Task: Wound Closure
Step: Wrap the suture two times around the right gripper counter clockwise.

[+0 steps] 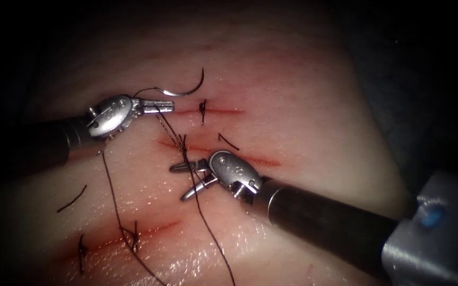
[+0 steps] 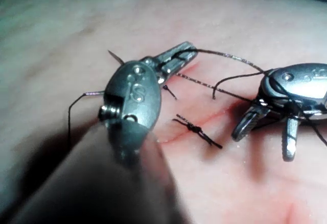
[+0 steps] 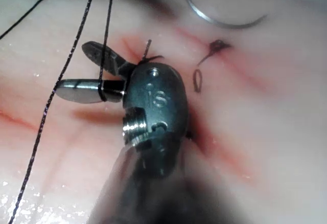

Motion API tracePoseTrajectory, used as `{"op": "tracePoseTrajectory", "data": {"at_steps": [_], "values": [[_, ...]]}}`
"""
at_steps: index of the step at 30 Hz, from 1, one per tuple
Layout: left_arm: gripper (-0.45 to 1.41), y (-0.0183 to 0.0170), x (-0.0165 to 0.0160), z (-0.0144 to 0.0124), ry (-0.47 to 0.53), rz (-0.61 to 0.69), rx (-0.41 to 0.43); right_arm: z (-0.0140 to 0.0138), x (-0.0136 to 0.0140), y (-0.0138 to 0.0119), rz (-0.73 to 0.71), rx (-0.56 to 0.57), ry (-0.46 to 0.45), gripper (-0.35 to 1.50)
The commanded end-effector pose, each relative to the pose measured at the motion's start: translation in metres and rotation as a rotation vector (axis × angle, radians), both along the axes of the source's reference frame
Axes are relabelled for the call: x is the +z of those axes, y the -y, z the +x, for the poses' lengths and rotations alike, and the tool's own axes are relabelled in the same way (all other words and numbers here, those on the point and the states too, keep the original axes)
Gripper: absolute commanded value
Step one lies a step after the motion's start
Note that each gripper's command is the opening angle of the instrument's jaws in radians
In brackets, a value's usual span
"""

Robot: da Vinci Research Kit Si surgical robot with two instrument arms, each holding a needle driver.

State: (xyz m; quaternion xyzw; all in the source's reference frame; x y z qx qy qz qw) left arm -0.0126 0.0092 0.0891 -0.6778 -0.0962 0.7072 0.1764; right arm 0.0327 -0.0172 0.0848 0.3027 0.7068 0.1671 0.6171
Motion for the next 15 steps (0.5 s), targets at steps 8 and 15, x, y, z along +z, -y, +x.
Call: {"op": "tracePoseTrajectory", "data": {"at_steps": [8, 15], "values": [[-0.45, 0.0015, 0.0030, -0.0018, 0.054, -0.034, 0.099, 0.0003, 0.0001, -0.0023, 0.086, 0.046, -0.139, 0.91], [-0.45, 0.0045, 0.0040, -0.0026, 0.083, -0.068, 0.165, -0.0012, 0.0003, -0.0042, 0.135, 0.152, -0.155, 0.91]]}}
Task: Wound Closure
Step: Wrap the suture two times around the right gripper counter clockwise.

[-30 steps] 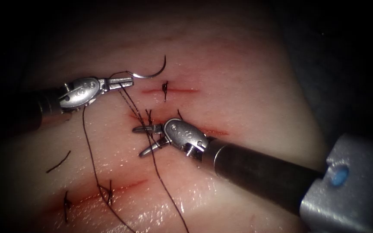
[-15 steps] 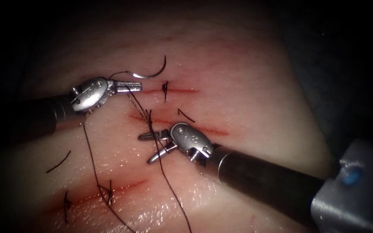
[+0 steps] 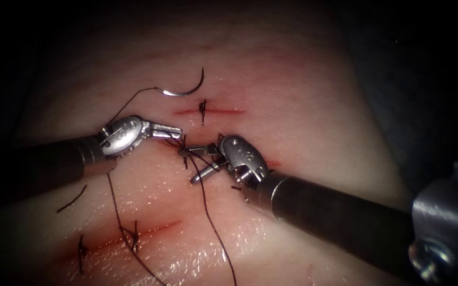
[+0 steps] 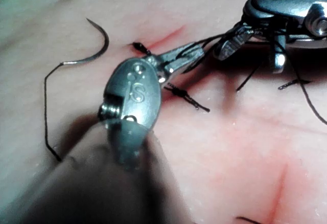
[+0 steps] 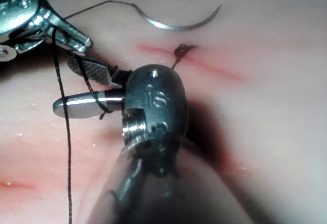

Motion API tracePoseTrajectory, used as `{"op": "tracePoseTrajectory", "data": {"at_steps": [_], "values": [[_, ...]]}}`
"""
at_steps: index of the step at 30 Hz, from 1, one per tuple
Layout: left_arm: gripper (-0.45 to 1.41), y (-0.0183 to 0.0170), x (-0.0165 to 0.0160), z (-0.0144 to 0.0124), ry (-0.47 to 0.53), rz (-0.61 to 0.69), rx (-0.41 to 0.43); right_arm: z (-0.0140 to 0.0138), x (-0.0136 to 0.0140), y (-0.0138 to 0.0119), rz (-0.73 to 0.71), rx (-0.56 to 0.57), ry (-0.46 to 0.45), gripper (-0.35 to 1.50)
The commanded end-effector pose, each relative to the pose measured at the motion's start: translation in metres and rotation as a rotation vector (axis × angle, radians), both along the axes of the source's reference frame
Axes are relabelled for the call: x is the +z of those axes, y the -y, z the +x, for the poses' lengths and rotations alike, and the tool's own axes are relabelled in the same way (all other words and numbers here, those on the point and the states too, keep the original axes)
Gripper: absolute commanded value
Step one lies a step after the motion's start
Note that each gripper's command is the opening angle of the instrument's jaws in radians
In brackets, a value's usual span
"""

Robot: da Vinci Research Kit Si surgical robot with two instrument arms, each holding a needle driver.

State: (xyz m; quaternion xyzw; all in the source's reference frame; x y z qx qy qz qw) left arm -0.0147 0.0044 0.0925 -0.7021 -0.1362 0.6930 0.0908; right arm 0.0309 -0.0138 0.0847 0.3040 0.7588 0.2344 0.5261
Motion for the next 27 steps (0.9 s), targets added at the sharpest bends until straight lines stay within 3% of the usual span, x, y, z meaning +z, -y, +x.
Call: {"op": "tracePoseTrajectory", "data": {"at_steps": [1, 7, 18, 21, 27], "values": [[-0.45, -0.0003, 0.0006, -0.0005, -0.001, -0.002, -0.001, 0.0007, 0.0004, -0.0008, 0.001, 0.008, -0.002, 0.91], [-0.45, 0.0011, -0.0001, -0.0007, 0.007, -0.076, 0.014, -0.0002, 0.0007, -0.0016, 0.077, 0.104, -0.007, 0.89], [-0.45, 0.0003, -0.0016, -0.0008, -0.033, -0.171, -0.001, -0.0003, 0.0008, -0.0016, 0.095, 0.101, -0.006, 0.83], [-0.45, -0.0017, -0.0036, -0.0007, -0.008, -0.306, -0.084, 0.0000, 0.0011, -0.0010, 0.057, 0.021, 0.002, 0.78], [-0.45, -0.0055, -0.0063, -0.0014, 0.016, -0.361, -0.166, 0.0005, 0.0012, 0.0003, 0.056, -0.005, 0.030, 0.74]]}}
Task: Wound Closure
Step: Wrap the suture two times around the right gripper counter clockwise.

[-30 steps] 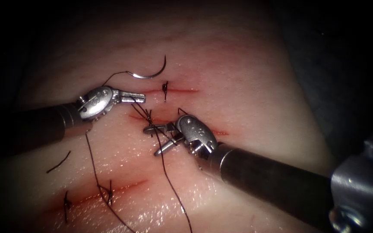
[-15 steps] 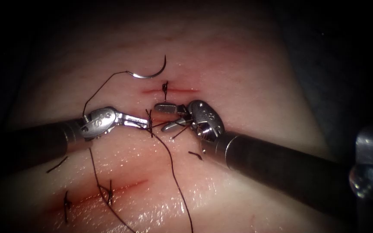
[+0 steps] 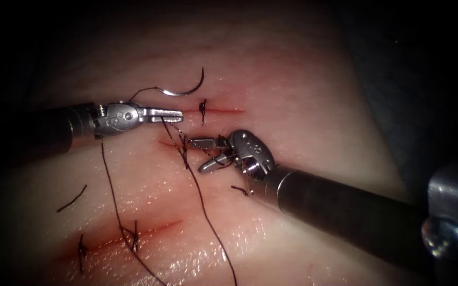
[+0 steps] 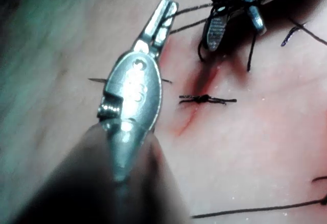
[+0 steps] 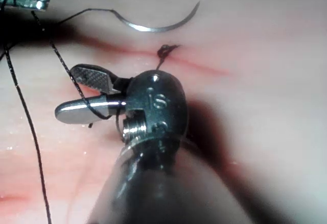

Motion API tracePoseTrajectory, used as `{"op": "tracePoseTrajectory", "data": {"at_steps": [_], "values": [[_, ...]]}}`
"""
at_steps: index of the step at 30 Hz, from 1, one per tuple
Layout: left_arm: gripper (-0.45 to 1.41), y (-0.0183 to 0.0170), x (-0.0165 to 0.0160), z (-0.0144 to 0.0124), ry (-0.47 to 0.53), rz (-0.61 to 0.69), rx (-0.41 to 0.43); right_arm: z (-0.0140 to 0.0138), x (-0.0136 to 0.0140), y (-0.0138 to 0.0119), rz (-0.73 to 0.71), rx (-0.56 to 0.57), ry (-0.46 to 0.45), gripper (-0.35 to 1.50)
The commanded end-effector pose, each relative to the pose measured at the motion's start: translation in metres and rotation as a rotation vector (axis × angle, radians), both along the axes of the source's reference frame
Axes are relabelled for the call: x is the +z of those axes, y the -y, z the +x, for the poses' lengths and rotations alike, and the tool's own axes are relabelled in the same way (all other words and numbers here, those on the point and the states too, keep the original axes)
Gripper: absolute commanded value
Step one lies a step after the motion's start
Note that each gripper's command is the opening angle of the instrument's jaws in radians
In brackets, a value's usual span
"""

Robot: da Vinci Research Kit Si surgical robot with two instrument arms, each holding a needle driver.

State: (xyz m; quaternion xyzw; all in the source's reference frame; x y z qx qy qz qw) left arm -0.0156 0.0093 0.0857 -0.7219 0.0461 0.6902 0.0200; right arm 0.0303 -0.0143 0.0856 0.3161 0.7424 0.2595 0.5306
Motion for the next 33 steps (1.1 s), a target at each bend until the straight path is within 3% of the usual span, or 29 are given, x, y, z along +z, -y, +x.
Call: {"op": "tracePoseTrajectory", "data": {"at_steps": [1, 8, 15, 25, 33], "values": [[-0.45, -0.0011, 0.0006, -0.0010, -0.006, -0.011, -0.008, 0.0012, 0.0000, 0.0000, -0.004, -0.011, -0.014, 0.73], [-0.45, -0.0020, 0.0027, -0.0029, -0.021, -0.024, -0.015, 0.0015, -0.0012, 0.0006, 0.028, -0.036, -0.031, 0.69], [-0.45, -0.0007, 0.0065, -0.0030, -0.007, -0.043, 0.041, 0.0007, -0.0023, -0.0015, 0.090, 0.044, -0.040, 0.69], [-0.45, 0.0021, 0.0074, -0.0024, 0.017, -0.048, 0.079, -0.0002, -0.0025, -0.0035, 0.151, 0.175, -0.054, 0.67], [-0.45, 0.0036, 0.0086, -0.0020, -0.025, -0.059, 0.061, -0.0005, -0.0025, -0.0033, 0.182, 0.233, -0.061, 0.67]]}}
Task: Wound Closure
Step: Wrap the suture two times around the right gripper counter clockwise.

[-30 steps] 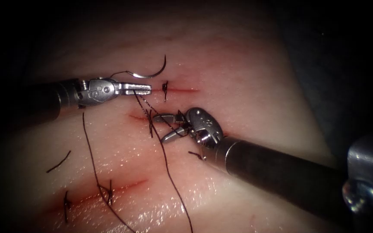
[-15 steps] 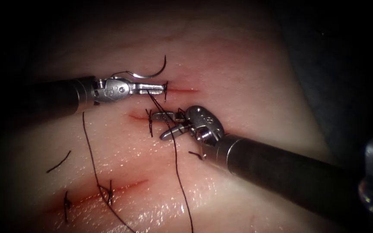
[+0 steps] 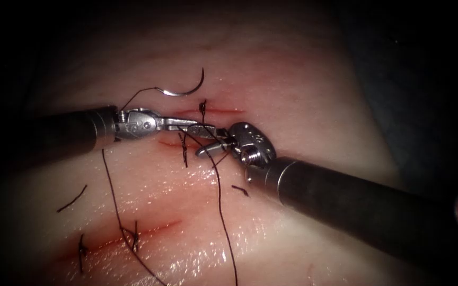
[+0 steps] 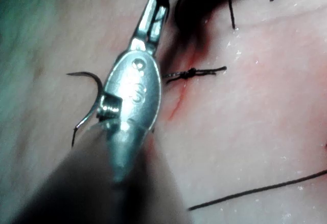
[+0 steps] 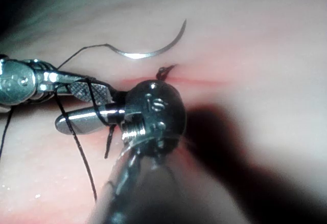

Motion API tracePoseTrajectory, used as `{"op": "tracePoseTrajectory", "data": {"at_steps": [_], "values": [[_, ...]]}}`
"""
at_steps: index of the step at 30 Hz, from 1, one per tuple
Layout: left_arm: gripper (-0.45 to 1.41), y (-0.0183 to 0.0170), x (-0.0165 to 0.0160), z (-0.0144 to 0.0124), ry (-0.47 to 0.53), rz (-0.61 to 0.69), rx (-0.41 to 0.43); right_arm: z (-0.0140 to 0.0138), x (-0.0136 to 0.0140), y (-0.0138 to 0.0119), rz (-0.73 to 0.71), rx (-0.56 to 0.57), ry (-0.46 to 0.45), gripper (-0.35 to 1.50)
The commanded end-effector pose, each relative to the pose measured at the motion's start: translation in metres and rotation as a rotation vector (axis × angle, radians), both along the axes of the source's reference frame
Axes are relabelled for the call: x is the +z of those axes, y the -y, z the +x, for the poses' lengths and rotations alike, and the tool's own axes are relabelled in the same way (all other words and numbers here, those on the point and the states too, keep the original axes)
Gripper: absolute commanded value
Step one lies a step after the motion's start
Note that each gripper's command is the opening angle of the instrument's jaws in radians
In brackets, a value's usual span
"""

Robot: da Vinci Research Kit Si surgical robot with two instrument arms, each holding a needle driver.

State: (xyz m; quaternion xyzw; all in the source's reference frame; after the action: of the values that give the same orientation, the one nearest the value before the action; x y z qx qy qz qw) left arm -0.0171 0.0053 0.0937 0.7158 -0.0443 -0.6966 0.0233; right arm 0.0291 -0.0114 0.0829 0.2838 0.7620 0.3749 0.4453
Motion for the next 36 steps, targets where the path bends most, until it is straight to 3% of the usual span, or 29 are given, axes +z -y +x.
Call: {"op": "tracePoseTrajectory", "data": {"at_steps": [1, 9, 14, 20, 26, 30, 36], "values": [[-0.45, -0.0002, 0.0007, -0.0004, -0.006, -0.001, -0.002, 0.0006, 0.0002, -0.0003, 0.005, 0.010, -0.003, 0.67], [-0.45, 0.0014, 0.0026, -0.0002, -0.134, -0.051, -0.045, -0.0004, 0.0003, -0.0003, 0.045, 0.068, -0.008, 0.59], [-0.45, 0.0033, 0.0058, -0.0016, -0.257, -0.090, -0.054, -0.0005, 0.0004, -0.0005, 0.064, 0.096, -0.012, 0.56], [-0.45, 0.0031, 0.0066, -0.0007, -0.274, -0.094, -0.058, -0.0009, 0.0003, -0.0005, 0.069, 0.098, -0.012, 0.54], [-0.45, 0.0036, 0.0053, 0.0003, -0.180, -0.098, -0.016, -0.0013, 0.0005, -0.0007, 0.070, 0.099, -0.010, 0.54], [-0.45, 0.0050, 0.0027, 0.0002, 0.017, -0.009, 0.081, -0.0015, 0.0009, -0.0008, 0.007, 0.101, 0.010, 0.54], [-0.45, 0.0050, 0.0019, -0.0006, 0.125, 0.087, 0.160, -0.0018, 0.0007, -0.0007, -0.009, 0.103, 0.015, 0.54]]}}
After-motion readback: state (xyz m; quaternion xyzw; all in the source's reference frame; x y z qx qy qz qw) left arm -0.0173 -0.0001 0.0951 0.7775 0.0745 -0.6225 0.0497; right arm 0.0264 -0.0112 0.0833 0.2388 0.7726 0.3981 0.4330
